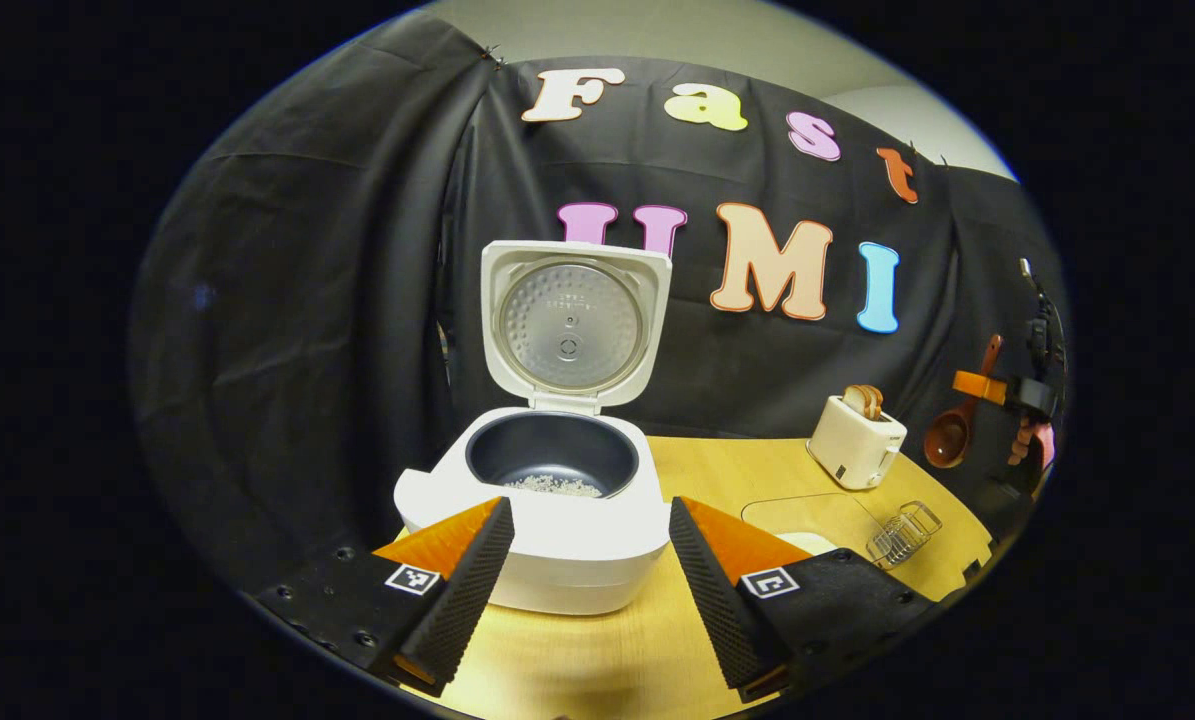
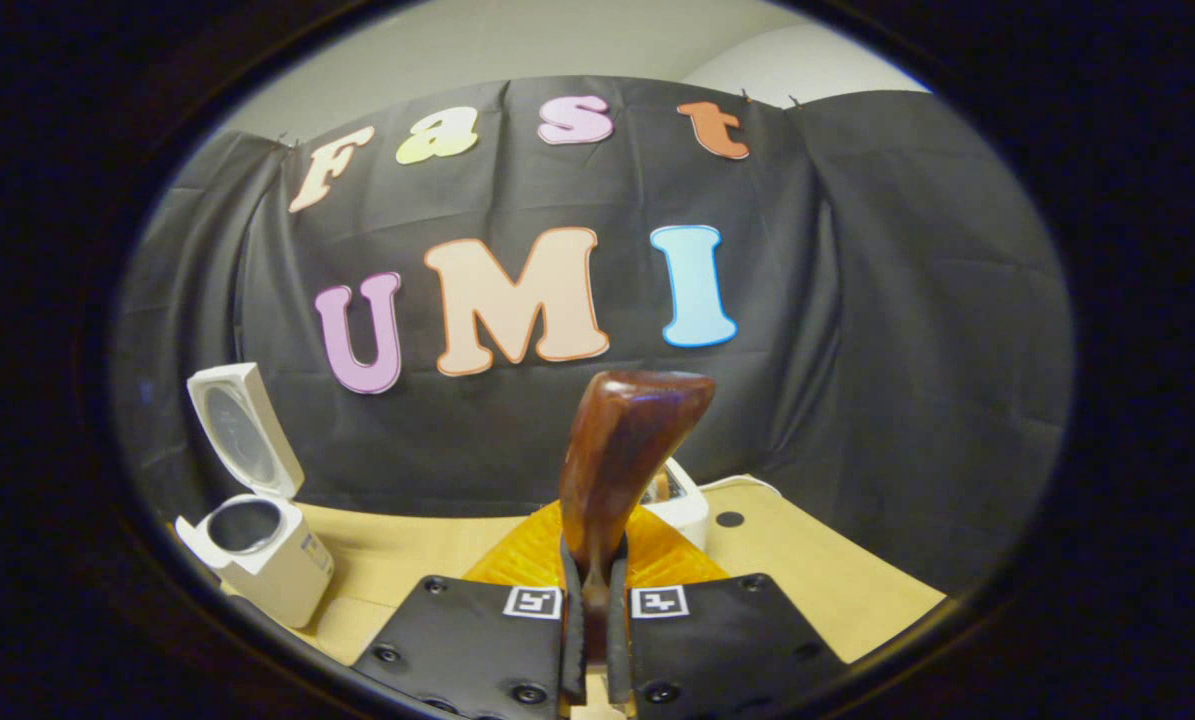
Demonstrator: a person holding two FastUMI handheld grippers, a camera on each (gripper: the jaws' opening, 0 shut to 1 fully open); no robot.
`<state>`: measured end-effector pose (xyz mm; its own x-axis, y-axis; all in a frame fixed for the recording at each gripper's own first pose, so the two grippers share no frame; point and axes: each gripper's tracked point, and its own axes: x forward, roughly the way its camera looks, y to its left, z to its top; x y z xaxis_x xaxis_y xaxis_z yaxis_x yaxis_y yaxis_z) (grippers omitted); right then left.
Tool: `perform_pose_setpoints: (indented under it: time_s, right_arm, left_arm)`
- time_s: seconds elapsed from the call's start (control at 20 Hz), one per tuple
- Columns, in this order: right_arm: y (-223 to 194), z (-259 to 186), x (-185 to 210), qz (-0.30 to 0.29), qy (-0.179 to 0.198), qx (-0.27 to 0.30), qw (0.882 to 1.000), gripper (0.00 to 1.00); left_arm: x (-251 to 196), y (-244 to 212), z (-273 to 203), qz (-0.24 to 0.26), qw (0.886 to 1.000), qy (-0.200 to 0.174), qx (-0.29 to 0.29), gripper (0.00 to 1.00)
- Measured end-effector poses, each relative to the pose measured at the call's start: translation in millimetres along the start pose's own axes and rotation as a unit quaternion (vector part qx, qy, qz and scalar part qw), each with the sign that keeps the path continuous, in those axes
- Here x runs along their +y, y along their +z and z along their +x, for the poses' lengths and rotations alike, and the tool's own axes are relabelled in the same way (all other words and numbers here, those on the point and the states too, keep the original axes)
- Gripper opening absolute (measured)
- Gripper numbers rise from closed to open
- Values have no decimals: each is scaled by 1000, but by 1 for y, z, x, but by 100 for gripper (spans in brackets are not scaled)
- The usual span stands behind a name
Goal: Close the left gripper, press the button to open the rice cooker; take a wooden spoon from the chopstick holder with the right hand, scoop a spoonful of rice and pour it into the rice cooker, then put the wooden spoon back into the chopstick holder.
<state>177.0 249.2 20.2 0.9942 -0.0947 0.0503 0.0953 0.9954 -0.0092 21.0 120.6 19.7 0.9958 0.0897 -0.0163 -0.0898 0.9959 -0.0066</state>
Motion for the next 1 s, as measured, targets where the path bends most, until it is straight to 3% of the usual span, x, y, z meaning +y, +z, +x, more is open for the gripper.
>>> perform_pose_setpoints:
  time_s: [0.4,0.7,1.0]
  right_arm:
    - [-42,-6,-9,9,9,55,998,12]
    - [-66,-8,-11,-18,18,86,996,11]
    - [-82,-18,-4,-10,41,105,994,14]
  left_arm:
    - [-14,2,-5,9,1000,22,6,93]
    - [-15,1,-11,17,999,44,14,93]
    - [-27,-4,-11,24,999,41,23,93]
